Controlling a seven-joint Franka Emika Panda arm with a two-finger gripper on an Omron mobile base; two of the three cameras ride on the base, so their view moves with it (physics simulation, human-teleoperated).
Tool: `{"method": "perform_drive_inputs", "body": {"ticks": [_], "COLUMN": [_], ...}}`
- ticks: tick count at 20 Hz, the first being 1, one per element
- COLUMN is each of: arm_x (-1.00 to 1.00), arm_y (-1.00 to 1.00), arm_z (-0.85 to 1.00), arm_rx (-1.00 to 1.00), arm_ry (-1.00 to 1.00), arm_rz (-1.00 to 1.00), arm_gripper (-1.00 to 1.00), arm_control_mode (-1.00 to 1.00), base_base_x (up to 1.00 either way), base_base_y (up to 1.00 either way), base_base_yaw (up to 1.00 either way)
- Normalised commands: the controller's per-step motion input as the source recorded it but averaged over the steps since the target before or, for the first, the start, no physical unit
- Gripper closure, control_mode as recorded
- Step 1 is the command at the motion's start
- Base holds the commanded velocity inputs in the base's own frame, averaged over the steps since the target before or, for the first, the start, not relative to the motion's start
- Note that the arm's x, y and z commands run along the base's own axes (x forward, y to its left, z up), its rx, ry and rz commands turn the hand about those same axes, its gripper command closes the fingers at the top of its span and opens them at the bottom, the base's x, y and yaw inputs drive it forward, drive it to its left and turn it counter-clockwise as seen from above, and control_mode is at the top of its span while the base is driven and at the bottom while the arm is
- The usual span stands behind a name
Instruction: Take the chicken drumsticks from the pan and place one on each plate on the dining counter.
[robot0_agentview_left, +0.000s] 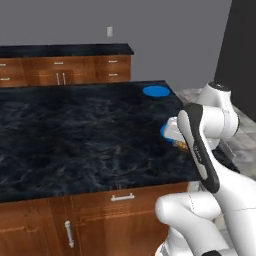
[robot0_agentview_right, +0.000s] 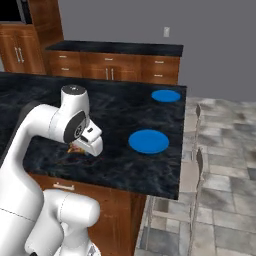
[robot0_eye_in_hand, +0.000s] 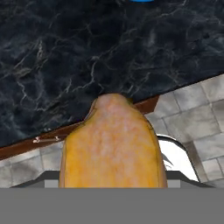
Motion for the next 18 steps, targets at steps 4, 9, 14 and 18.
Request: {"method": "perform_drive_inputs", "body": {"ticks": [4,9,14,18], "arm_x": [0.00,0.03,0.47,0.99], "arm_y": [0.00,-0.20,-0.72,-0.10], "arm_z": [0.00,0.00,0.00,-0.04], "arm_rx": [0.00,0.04,0.09,0.00], "arm_ry": [0.00,-0.06,-0.09,0.00], "arm_rz": [0.00,0.02,0.01,0.00], "arm_gripper": [1.00,1.00,1.00,1.00], "arm_control_mode": [1.00,-1.00,-1.00,-1.00], "base_base_x": [0.58,0.13,0.00,0.00], "base_base_y": [-1.00,-0.80,0.00,0.00], "base_base_yaw": [0.37,0.23,0.00,0.00]}}
